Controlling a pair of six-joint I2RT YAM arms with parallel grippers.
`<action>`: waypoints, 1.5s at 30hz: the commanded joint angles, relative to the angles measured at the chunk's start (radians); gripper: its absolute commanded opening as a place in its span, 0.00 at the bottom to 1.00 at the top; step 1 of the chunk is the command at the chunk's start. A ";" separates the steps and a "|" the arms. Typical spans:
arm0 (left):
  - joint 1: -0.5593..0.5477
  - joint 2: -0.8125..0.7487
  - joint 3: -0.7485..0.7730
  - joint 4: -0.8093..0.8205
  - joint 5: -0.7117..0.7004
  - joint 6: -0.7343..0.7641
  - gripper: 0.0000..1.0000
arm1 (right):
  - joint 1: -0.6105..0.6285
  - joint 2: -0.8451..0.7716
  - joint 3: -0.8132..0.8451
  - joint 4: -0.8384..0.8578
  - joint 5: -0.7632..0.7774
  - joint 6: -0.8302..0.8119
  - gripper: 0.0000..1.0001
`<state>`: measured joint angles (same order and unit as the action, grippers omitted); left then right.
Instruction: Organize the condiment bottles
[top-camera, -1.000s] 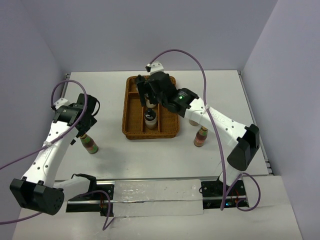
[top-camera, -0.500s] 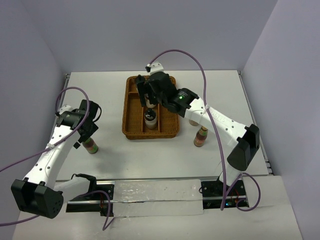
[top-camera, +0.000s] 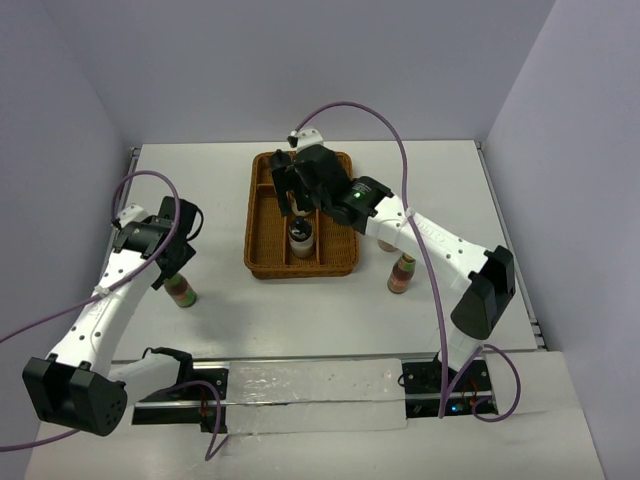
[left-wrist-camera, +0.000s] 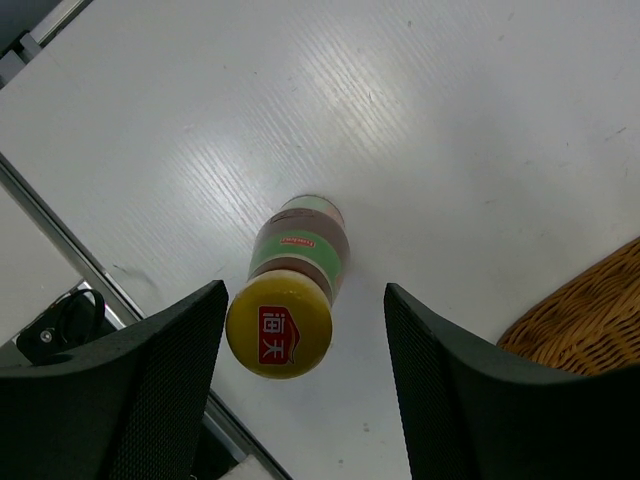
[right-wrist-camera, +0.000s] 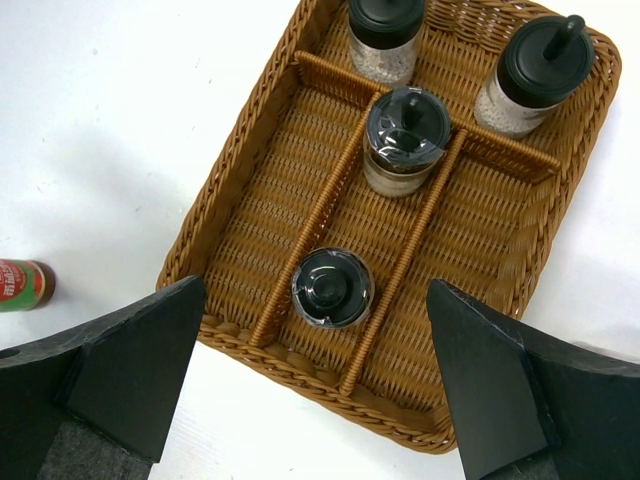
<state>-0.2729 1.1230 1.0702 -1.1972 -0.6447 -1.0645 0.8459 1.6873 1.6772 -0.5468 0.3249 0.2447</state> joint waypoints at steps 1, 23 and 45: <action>0.009 0.012 0.002 0.041 -0.049 0.016 0.69 | 0.004 0.009 0.031 -0.002 -0.010 0.004 0.99; 0.012 -0.023 0.012 0.064 -0.049 0.075 0.10 | 0.004 0.010 0.025 -0.018 0.005 0.028 0.99; -0.054 0.416 0.829 0.385 0.300 0.579 0.10 | -0.059 -0.227 0.062 -0.159 0.295 0.039 0.99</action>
<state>-0.2810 1.4759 1.7979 -0.9367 -0.4328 -0.5356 0.8176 1.5760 1.7222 -0.6653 0.5158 0.2651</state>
